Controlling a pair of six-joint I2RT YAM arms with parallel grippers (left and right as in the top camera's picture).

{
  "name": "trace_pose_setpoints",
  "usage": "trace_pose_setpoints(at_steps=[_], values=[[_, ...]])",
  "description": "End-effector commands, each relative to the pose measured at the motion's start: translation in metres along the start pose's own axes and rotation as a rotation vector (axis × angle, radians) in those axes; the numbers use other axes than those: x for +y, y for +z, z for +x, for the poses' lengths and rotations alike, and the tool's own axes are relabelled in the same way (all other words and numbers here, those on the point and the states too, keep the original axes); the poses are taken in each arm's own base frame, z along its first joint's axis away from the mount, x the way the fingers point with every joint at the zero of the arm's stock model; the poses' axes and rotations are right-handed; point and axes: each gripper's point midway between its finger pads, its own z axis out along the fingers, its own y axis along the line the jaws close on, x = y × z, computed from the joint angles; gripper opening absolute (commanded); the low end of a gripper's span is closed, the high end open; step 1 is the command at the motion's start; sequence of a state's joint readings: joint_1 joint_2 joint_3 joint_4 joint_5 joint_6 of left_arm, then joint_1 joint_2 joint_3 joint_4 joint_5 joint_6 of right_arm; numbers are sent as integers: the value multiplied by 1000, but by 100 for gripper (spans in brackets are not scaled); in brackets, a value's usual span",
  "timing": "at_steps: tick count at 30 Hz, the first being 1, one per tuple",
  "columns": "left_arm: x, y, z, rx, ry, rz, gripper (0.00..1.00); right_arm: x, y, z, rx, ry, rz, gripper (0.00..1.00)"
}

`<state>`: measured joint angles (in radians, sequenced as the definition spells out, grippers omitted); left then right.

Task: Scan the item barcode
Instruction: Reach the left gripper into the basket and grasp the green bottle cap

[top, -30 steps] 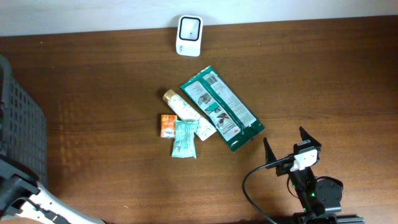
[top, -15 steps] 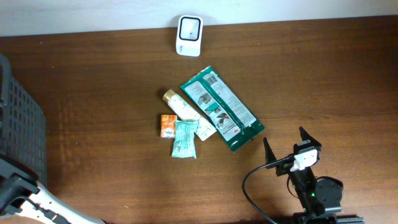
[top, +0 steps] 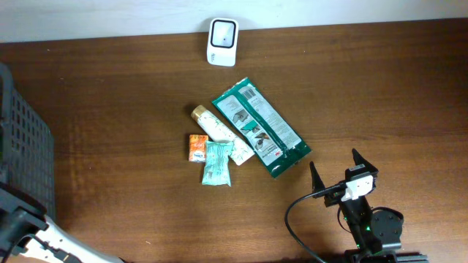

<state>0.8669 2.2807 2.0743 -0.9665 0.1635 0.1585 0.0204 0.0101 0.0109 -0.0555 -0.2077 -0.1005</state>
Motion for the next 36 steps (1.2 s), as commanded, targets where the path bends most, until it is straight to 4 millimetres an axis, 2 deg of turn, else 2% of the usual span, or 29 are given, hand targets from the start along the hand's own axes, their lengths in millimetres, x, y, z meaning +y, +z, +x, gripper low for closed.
trace_pose_setpoints(at_steps=[1,2,4,10,13,25,29,33,34,36], values=[[5,7,37,146,-67,-42,33,4,0,2,2,8,-16,98],[11,5,48,193,-89,-86,34,3,0,2,2,7,-16,98],[14,2,59,236,-106,-111,37,4,0,2,2,7,-16,98],[10,1,65,263,-121,-104,71,3,0,2,2,8,-16,98],[9,-1,72,294,-124,-100,74,3,0,2,2,7,-16,98],[12,5,62,248,-117,-110,69,4,0,2,2,8,-16,98],[13,9,59,230,-116,-112,70,4,0,2,2,7,-16,98],[14,17,65,239,-116,-111,71,3,0,2,2,7,-16,98],[15,19,66,240,-118,-112,70,3,0,2,2,7,-16,98],[15,19,64,230,-118,-113,54,4,0,2,2,8,-16,98]])
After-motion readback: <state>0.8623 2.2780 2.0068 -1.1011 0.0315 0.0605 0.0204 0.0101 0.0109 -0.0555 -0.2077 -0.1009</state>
